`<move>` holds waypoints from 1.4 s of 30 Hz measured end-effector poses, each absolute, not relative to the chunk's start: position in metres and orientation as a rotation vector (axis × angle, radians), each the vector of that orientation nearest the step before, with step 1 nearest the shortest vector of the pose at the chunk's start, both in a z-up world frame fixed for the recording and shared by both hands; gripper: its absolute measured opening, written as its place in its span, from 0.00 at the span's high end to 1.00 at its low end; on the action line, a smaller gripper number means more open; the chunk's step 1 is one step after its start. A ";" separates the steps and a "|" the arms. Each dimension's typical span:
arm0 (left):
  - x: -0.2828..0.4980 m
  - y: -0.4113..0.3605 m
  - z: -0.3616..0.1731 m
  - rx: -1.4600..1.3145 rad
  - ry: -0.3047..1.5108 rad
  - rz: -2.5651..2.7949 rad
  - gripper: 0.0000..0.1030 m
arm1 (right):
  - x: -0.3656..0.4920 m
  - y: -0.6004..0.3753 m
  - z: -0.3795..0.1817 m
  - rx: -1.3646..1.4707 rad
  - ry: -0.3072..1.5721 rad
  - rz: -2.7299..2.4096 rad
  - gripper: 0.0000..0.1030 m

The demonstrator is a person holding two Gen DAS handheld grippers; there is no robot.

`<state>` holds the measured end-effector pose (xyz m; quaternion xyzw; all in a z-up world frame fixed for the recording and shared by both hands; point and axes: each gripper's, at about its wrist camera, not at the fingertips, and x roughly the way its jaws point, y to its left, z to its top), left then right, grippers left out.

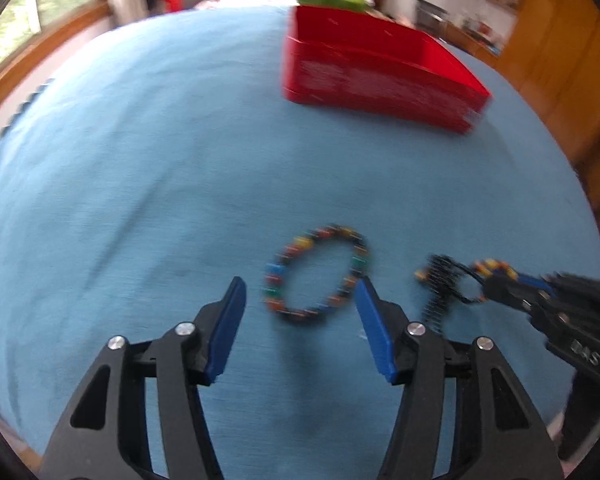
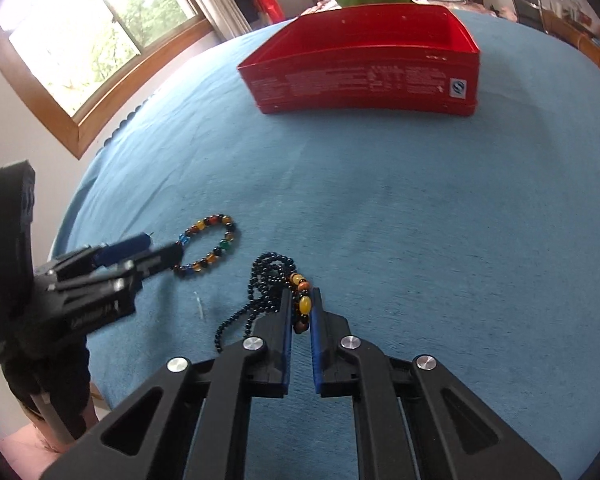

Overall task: Organize jewelry
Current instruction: 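Grasp the multicolour bead bracelet with the left tool while the right holds the necklace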

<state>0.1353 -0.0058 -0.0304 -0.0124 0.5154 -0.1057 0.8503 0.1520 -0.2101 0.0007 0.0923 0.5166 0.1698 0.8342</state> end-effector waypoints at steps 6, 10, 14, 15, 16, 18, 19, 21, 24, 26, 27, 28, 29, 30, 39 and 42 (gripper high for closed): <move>0.150 -0.027 -0.046 0.050 1.127 -0.217 0.60 | 0.154 -0.215 -0.007 0.218 1.110 0.366 0.92; 0.153 -0.035 -0.048 0.103 1.108 -0.195 0.57 | 0.157 -0.217 -0.010 0.236 1.121 0.374 0.92; 0.156 -0.031 -0.046 0.072 1.119 -0.212 0.57 | 0.161 -0.217 -0.011 0.258 1.140 0.384 0.88; 0.157 -0.030 -0.047 0.070 1.123 -0.217 0.57 | 0.162 -0.217 -0.010 0.263 1.141 0.388 0.87; 0.157 -0.029 -0.047 0.069 1.125 -0.220 0.57 | 0.163 -0.215 -0.010 0.263 1.141 0.392 0.84; 0.158 -0.030 -0.048 0.072 1.132 -0.233 0.56 | 0.163 -0.213 -0.008 0.266 1.141 0.398 0.70; 0.159 -0.031 -0.048 0.082 1.130 -0.235 0.56 | 0.164 -0.210 -0.008 0.270 1.143 0.401 0.55; 0.160 -0.034 -0.051 0.103 1.124 -0.236 0.54 | 0.165 -0.204 -0.008 0.249 1.144 0.393 0.52; 0.161 -0.038 -0.052 0.115 1.117 -0.234 0.57 | 0.169 -0.191 -0.014 0.214 1.159 0.384 0.51; 0.161 -0.036 -0.051 0.111 1.109 -0.235 0.69 | 0.169 -0.181 -0.015 0.157 1.138 0.363 0.51; 0.160 -0.034 -0.051 0.106 1.107 -0.233 0.81 | 0.169 -0.176 -0.015 0.133 1.128 0.355 0.51; 0.161 -0.031 -0.051 0.095 1.108 -0.233 0.89 | 0.169 -0.171 -0.015 0.103 1.117 0.346 0.51; 0.161 -0.028 -0.051 0.077 1.112 -0.235 0.94 | 0.169 -0.167 -0.015 0.071 1.105 0.336 0.53; 0.161 -0.024 -0.050 0.057 1.116 -0.242 0.94 | 0.168 -0.164 -0.016 0.040 1.095 0.323 0.59; 0.156 -0.002 -0.037 -0.017 1.106 -0.223 0.94 | 0.166 -0.188 -0.008 0.136 1.082 0.341 0.81; 0.152 0.005 -0.020 -0.048 1.074 -0.232 0.94 | 0.160 -0.203 0.006 0.186 1.052 0.353 0.81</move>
